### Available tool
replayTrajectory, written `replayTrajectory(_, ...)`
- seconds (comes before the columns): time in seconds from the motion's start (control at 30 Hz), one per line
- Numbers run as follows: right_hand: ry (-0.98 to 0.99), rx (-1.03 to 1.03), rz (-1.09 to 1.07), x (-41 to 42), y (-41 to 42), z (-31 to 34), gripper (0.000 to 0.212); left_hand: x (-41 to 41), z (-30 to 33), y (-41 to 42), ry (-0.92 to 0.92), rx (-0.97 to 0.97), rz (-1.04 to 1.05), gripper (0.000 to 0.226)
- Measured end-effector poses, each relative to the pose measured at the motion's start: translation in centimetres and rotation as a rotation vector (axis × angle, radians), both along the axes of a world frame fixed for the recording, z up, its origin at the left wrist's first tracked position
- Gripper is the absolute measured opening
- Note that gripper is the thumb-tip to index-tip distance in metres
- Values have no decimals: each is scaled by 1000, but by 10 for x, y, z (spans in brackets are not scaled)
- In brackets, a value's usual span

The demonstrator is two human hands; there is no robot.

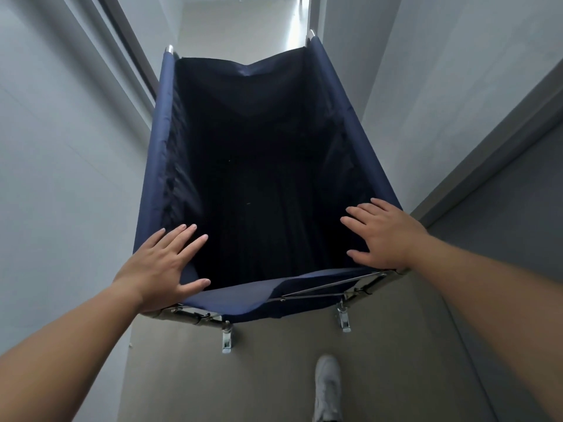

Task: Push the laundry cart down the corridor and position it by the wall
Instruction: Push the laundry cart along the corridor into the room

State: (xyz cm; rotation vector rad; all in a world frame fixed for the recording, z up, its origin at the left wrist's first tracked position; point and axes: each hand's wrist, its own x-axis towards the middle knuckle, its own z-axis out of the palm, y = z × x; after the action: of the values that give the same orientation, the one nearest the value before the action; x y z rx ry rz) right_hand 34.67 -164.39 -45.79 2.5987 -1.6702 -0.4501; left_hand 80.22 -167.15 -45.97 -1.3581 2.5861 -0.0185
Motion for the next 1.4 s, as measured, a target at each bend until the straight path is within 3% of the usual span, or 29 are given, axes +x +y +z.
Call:
replayTrajectory(0.67,-65,20,64,-46,-251,-2,77,-44,3,-224,15,43,92,87)
replayTrajectory(1.4,-41,13,20,-31,-498,-3,81,-32,7,-481,73,70,80,87)
